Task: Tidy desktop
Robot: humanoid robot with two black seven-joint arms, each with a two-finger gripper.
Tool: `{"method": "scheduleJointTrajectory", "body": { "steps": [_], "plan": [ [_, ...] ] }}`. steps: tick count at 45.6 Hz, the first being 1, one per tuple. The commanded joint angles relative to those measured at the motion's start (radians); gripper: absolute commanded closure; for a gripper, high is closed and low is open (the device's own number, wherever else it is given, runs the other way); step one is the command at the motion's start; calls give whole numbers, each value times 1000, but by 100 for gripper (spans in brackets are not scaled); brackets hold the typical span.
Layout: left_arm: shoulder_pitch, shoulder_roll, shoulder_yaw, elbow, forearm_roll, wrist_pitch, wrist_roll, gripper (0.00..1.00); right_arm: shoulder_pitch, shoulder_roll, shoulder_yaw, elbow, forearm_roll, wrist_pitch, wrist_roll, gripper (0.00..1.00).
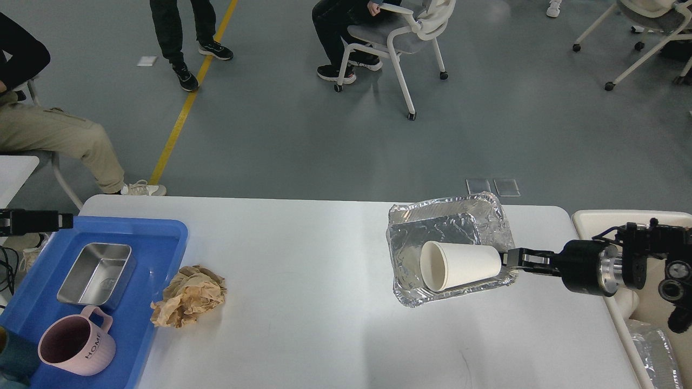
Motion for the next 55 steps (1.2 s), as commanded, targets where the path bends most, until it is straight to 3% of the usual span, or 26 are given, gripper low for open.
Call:
{"method": "scheduleJointTrajectory", "body": {
  "steps": [1,11,20,40,55],
  "plan": [
    [-162,-62,141,-2,-1,-106,-19,3,1,-1,5,0,0,0,0,100],
    [-264,-198,321,15,114,-114,-2,3,1,-2,5,1,0,0,0,100],
    [-273,-342,332,146,286,-113,10,3,-2,-1,11,0,0,0,0,100],
    [-273,-499,471,232,401,-18,13,3,6,2,11,7,0,0,0,100],
    [-273,-580,482,356,432,104,18,3,0,-4,13,9,0,0,0,100]
  ]
}}
